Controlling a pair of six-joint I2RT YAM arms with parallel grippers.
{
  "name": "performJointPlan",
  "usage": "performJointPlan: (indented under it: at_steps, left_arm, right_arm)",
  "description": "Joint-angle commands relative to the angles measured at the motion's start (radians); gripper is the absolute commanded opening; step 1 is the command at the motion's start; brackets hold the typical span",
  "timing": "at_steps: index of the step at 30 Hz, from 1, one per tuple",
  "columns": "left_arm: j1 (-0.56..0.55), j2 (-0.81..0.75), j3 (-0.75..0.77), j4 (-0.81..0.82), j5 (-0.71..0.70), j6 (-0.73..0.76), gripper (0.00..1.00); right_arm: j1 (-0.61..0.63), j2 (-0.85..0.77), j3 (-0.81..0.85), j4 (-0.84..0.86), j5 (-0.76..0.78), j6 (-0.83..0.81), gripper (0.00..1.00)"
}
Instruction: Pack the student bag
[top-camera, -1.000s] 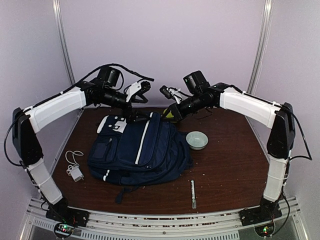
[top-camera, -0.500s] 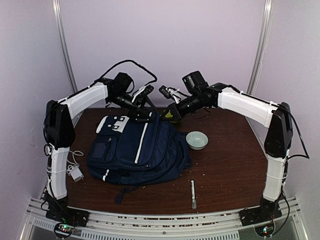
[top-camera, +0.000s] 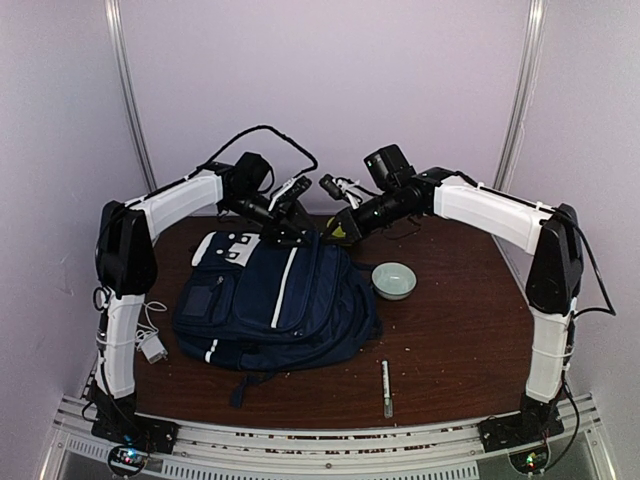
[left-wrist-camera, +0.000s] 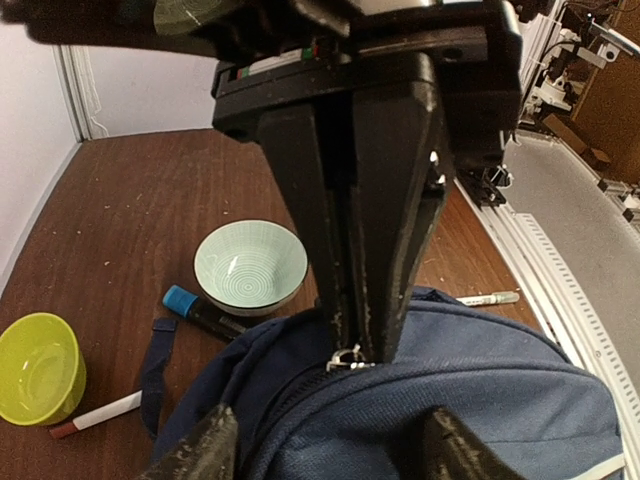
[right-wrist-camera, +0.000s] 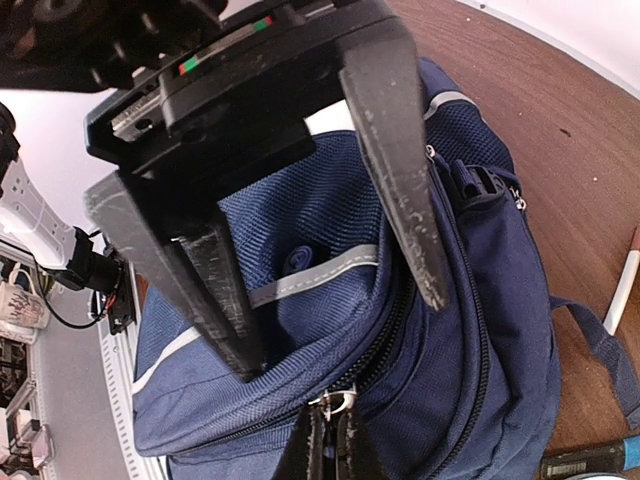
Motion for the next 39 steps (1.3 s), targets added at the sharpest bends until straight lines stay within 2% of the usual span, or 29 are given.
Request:
performJointPlan:
  at_steps: [1, 3, 5, 8, 10, 13, 17, 21, 31, 39]
  left_arm:
    - [-0.021, 0.010, -0.002, -0.032, -0.028, -0.007, 0.58]
    - [-0.021, 0.006, -0.012, -0.032, -0.003, 0.010, 0.47]
    - [-0.027, -0.001, -0.022, -0.032, 0.004, 0.033, 0.31]
    - [-0.037, -0.008, -0.029, -0.032, -0.013, 0.048, 0.17]
    - [-0.038, -0.015, -0.027, -0.033, -0.011, 0.049, 0.00]
    - [-0.037, -0.047, -0.052, 0.024, -0.041, -0.013, 0.00]
    - [-0.030, -0.155, -0.190, 0.314, -0.254, -0.239, 0.00]
    - [0.007, -0.209, -0.261, 0.533, -0.373, -0.411, 0.00]
    - [0.029, -0.235, -0.271, 0.607, -0.477, -0.474, 0.00]
    - [0.050, -0.267, -0.303, 0.658, -0.560, -0.506, 0.00]
  right_arm:
    - [-0.004, -0.037, 0.053, 0.235, -0.083, 0.030, 0.00]
    - [-0.006, -0.041, 0.048, 0.239, -0.089, 0.033, 0.00]
    - [-0.010, -0.046, 0.042, 0.246, -0.092, 0.036, 0.00]
    - [-0.017, -0.056, 0.027, 0.259, -0.092, 0.044, 0.00]
    - [-0.023, -0.061, 0.015, 0.267, -0.091, 0.050, 0.00]
    - [-0.030, -0.077, -0.006, 0.252, -0.068, 0.051, 0.00]
    - [-0.029, -0.135, -0.084, 0.206, 0.013, 0.028, 0.00]
    - [-0.020, -0.209, -0.228, 0.219, 0.058, 0.029, 0.00]
    - [0.074, -0.347, -0.539, 0.307, 0.088, 0.060, 0.00]
    - [0.192, -0.356, -0.636, 0.407, 0.065, 0.111, 0.00]
